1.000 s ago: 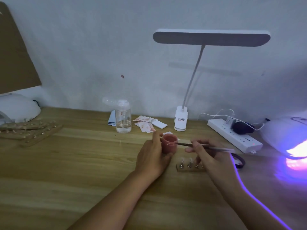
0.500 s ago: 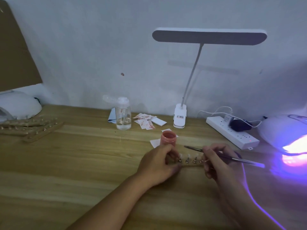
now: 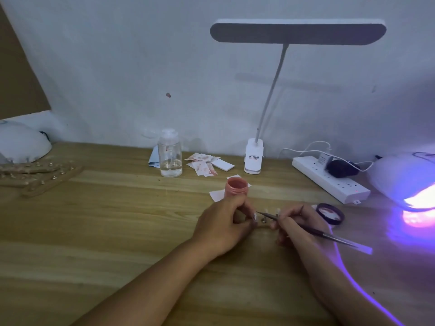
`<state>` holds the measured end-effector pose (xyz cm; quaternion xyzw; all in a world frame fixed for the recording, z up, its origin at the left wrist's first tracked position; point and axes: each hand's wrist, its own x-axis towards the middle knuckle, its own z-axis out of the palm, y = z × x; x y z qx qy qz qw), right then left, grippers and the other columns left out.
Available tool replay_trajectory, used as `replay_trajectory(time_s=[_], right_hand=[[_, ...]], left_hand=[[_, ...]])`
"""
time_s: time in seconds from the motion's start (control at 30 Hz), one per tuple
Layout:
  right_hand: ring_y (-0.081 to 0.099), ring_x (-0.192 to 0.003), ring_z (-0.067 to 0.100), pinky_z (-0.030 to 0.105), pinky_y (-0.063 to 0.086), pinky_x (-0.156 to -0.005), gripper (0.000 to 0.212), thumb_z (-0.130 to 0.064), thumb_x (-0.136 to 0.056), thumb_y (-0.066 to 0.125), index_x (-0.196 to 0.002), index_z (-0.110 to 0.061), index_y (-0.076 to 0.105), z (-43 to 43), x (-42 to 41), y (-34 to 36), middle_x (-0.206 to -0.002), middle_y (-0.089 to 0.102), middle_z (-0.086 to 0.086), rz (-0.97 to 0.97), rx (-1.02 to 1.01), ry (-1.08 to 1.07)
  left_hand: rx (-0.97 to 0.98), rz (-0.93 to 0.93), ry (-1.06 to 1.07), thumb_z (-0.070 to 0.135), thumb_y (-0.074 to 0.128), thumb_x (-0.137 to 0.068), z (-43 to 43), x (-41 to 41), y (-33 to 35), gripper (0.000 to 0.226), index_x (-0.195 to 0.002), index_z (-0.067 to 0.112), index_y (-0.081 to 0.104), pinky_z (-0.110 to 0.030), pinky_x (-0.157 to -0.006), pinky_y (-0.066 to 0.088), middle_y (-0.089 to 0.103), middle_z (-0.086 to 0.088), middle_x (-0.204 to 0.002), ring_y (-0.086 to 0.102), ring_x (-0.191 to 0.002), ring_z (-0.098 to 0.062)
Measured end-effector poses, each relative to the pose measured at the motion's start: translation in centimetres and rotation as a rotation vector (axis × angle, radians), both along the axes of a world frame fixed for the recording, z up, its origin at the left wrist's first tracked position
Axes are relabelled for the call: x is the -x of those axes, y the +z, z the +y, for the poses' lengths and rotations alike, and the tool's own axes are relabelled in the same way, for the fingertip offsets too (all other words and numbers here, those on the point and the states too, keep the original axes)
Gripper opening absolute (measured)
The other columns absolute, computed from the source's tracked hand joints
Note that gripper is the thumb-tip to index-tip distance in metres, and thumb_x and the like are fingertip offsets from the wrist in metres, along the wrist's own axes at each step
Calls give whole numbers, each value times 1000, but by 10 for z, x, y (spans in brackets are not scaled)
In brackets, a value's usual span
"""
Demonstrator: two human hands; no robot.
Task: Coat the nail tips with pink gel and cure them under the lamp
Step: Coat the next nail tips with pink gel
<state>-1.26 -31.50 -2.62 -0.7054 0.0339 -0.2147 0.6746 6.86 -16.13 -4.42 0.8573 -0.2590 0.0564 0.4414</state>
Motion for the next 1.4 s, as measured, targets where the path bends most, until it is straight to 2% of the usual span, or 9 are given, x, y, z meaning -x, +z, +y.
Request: replay_trajectory(time_s=[0.2,0.47,0.73,0.87,1.0,1.07,1.17,1.27,1.4], right_hand=[[52,-51,14,36,41,-58,15,3,-80,64,-76,-9,58,3,0,-2,-67,67,20,26,86,1],[47,-58,23,43,37,-61,22,7,-78,61,-71,-13,58,3,0,-1,-69,62,25,40,104,-21],[58,-53,6,19,48,-50,14,1,-85,65,-85,-13,63,9,10,18,-70,69,2,-211,221,-76],[60,-59,3,17,48,-51,18,-11,-88,61,-89,-22,76,9,-14,48,-81,75,-3,-15,195,34],[51,-48,6,25,44,-49,2,-19,-78,62,-80,-19,62,7,-62,70,-67,73,-4,206,335,-35],[47,-43,7,24,42,-48,6,-17,-76,64,-70,-17,62,10,-78,71,-61,72,-3,268,399,-30],[42,-38,0,21,34,-48,20,-19,-73,68,-54,-19,62,16,-90,66,-53,67,-8,315,528,-49],[44,-43,0,20,30,-48,15,-25,-74,70,-60,-21,64,19,-92,65,-51,63,-10,333,619,-63],[47,-40,-3,24,38,-52,12,-21,-81,59,-70,-20,60,19,-76,64,-59,70,-4,208,479,-114]], left_hand=[[4,10,4,32,76,-80,0,-1,-1,22,-75,38,55,-25,-62,38,62,18,-79,52,-66,-2],[28,53,-16,31,77,-80,2,-3,1,18,-77,36,60,-24,-60,34,61,25,-77,50,-61,1],[-22,88,-29,35,74,-81,3,-5,6,12,-81,36,62,-25,-70,44,67,24,-88,53,-67,3],[-47,75,-16,34,72,-82,1,-5,6,15,-78,42,60,-26,-72,46,64,28,-82,53,-68,5],[-11,71,4,30,72,-83,2,-5,6,21,-75,43,58,-26,-74,47,64,26,-81,54,-72,6],[-6,60,10,30,72,-83,2,-6,6,21,-75,43,57,-25,-73,47,64,27,-79,54,-72,6],[-3,66,18,33,73,-83,2,-7,5,23,-73,45,57,-24,-71,45,62,32,-76,54,-72,8],[-8,81,26,35,74,-83,2,-7,6,22,-72,45,57,-23,-72,45,63,31,-77,55,-75,8],[-1,97,43,34,74,-82,2,-9,6,19,-73,43,60,-23,-73,44,63,29,-76,55,-76,6]])
